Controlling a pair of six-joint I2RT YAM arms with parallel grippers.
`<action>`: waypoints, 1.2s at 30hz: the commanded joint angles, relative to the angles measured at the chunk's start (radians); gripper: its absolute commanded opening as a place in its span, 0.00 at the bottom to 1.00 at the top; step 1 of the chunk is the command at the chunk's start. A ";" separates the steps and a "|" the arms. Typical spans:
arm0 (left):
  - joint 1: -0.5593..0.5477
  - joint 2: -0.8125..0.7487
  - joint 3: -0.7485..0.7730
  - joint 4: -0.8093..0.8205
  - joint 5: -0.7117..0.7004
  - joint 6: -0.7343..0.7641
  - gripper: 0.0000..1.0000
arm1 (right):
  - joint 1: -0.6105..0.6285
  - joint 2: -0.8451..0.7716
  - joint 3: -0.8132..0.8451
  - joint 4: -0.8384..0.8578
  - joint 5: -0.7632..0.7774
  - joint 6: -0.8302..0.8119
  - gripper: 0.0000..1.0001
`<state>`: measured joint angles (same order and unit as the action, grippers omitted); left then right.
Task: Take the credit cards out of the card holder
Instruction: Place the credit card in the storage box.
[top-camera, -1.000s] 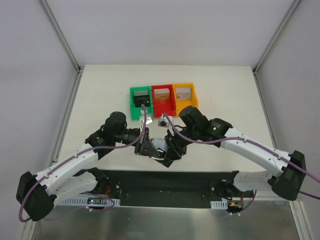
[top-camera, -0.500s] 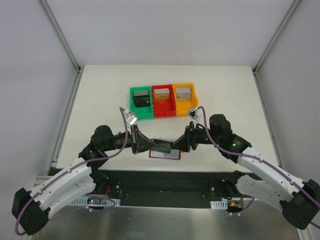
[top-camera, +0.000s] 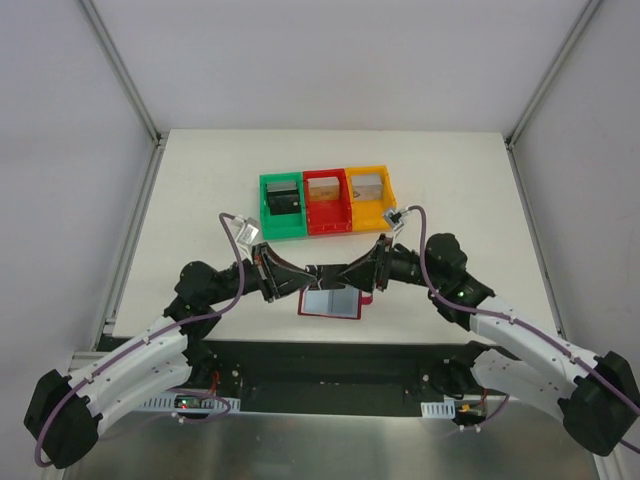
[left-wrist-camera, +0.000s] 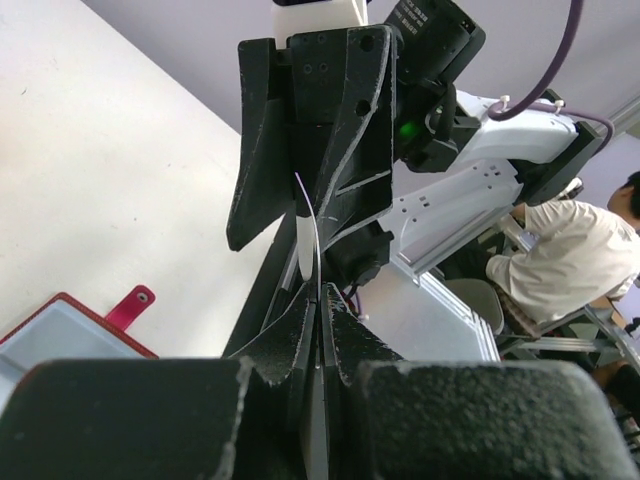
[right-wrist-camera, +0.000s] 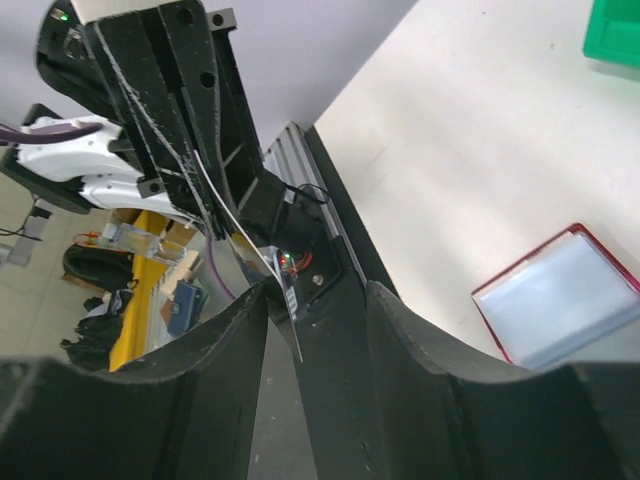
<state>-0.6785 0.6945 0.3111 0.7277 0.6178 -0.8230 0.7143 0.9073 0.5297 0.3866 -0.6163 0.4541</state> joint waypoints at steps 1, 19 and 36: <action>0.007 -0.010 -0.013 0.119 0.003 -0.027 0.00 | 0.005 0.024 0.004 0.167 -0.031 0.061 0.43; 0.042 -0.018 0.160 -0.386 0.002 0.186 0.52 | 0.016 -0.019 0.027 0.105 -0.083 0.002 0.01; 0.162 0.011 0.440 -1.013 -0.486 0.281 0.95 | -0.036 -0.031 0.295 -0.535 0.079 -0.374 0.01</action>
<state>-0.5220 0.6559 0.6655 -0.2016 0.2890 -0.5858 0.6804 0.8639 0.7345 0.0395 -0.6247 0.2127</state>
